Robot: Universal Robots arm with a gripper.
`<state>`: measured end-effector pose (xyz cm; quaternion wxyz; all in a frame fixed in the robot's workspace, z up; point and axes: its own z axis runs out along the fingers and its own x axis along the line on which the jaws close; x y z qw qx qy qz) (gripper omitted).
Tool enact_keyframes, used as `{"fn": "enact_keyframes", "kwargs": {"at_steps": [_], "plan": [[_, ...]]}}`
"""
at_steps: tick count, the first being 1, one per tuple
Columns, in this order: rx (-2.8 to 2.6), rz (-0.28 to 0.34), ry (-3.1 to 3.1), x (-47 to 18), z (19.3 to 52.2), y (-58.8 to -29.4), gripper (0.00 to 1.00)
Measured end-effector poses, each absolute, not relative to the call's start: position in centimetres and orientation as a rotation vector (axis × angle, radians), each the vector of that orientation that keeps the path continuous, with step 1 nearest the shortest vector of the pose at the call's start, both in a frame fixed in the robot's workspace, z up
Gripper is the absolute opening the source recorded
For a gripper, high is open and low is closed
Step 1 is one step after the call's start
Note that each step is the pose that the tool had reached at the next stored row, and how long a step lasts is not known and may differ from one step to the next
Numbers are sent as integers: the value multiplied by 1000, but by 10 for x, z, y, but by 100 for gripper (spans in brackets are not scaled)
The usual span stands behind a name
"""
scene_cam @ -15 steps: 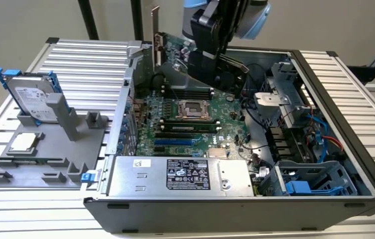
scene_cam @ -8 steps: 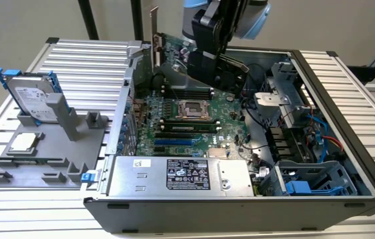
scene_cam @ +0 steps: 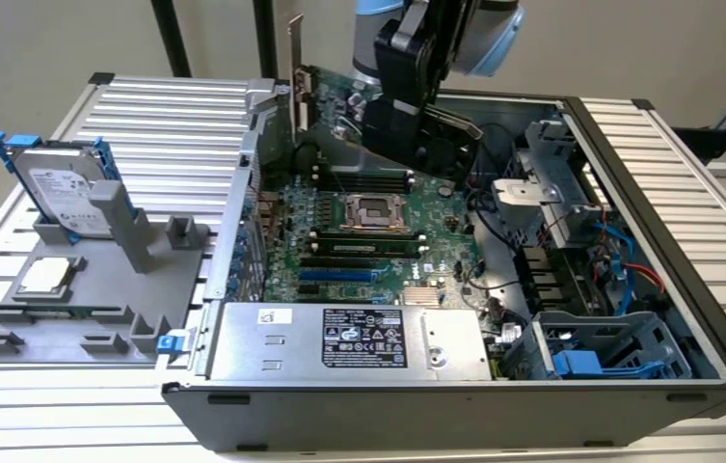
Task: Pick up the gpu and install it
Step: 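Insert the gpu into the slot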
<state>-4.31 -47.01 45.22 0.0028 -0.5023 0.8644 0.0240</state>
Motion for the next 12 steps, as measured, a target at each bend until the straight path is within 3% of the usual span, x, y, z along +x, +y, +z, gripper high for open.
{"fn": "enact_keyframes", "kwargs": {"at_steps": [12], "plan": [[-1594,75,2700,-43,452,-470,0]]}}
